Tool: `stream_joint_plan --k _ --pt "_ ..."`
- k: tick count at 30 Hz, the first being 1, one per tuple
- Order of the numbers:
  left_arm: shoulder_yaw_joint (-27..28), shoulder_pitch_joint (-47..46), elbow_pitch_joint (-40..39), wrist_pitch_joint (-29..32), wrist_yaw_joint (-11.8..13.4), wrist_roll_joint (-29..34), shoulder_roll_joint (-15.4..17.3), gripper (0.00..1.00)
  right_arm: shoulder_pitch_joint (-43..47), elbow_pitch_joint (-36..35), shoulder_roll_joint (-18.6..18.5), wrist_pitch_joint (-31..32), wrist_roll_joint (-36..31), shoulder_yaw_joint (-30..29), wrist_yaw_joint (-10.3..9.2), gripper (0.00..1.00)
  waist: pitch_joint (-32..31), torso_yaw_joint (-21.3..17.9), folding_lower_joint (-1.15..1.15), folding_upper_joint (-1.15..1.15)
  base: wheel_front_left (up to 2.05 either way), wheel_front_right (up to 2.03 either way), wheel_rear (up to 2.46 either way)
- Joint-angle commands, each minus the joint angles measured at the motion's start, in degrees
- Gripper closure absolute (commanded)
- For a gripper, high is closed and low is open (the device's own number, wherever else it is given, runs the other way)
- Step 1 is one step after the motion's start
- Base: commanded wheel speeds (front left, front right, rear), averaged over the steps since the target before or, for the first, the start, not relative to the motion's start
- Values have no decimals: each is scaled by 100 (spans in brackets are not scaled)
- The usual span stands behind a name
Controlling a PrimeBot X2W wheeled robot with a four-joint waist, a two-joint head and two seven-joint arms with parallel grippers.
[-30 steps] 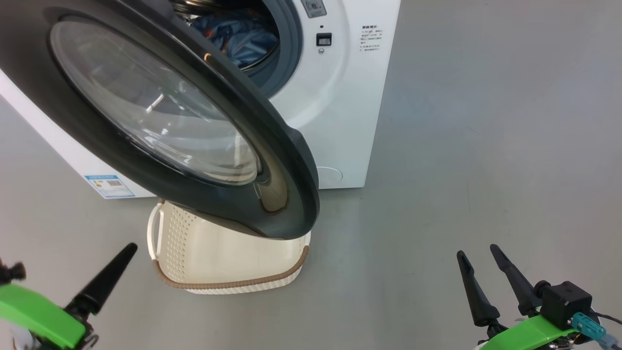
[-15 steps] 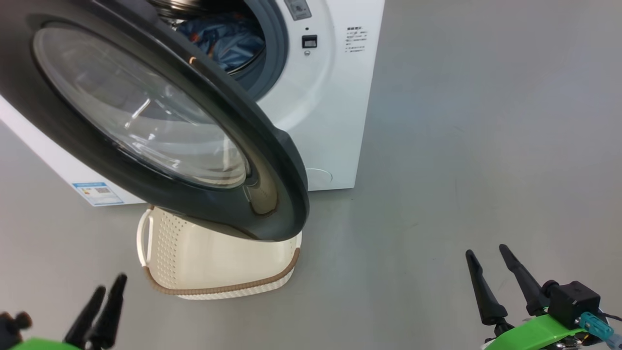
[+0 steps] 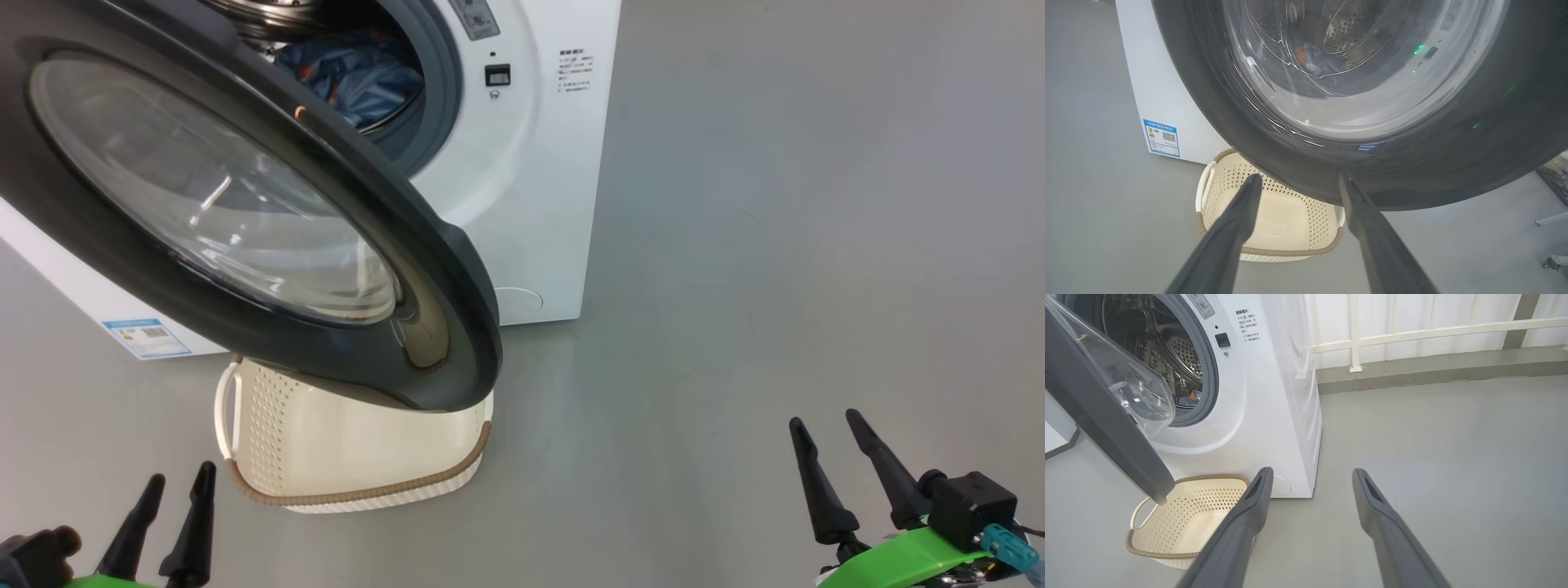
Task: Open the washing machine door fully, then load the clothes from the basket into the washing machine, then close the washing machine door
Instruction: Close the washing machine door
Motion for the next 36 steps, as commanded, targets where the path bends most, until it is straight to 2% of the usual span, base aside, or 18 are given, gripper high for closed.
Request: stream_joint_plan --k 1,6,7,8,11,17,24,32,33,34,36 --pt "391 -78 -99 -76 -15 385 50 0 0 -143 -62 -28 42 59 9 0 -8 -28 0 0 0 0 0" --pt "768 52 -199 -77 -15 1219 -269 0 -6 -156 -70 -28 44 34 9 0 -16 -71 0 0 0 0 0" --pt "768 52 -199 -77 -15 1219 -269 0 -6 -156 -70 -28 44 34 9 0 -16 -71 0 0 0 0 0" --pt "970 94 -268 -77 -15 1539 -396 0 -12 -160 -73 -28 42 37 9 0 -14 -84 0 0 0 0 0" --pt "1290 161 -398 -77 -15 1947 -622 0 -18 -171 -71 -28 36 33 9 0 -8 -93 0 0 0 0 0" --pt "1565 272 -503 -77 -15 2476 -911 0 -12 -177 -56 -28 31 19 9 0 6 -92 0 0 0 0 0" --pt "1712 332 -483 -77 -15 2717 -1139 0 5 -171 -31 -28 34 44 9 0 -1 -81 0 0 0 0 0" --pt "1741 370 -497 -77 -15 2755 -1233 0 -13 -164 -16 -28 48 60 9 0 -46 -43 0 0 0 0 0" --pt "1738 369 -496 -77 -15 2753 -1238 0 -30 -171 -2 -28 66 76 9 36 -50 -35 0 0 0 0 0" --pt "1740 368 -499 -77 -15 2751 -1247 0 -52 -181 14 -28 87 102 9 58 -60 -25 0 0 0 0 0" --pt "1755 370 -514 -77 -15 2740 -1277 0 -119 -233 59 -28 152 157 9 88 -76 -1 0 0 0 0 0"
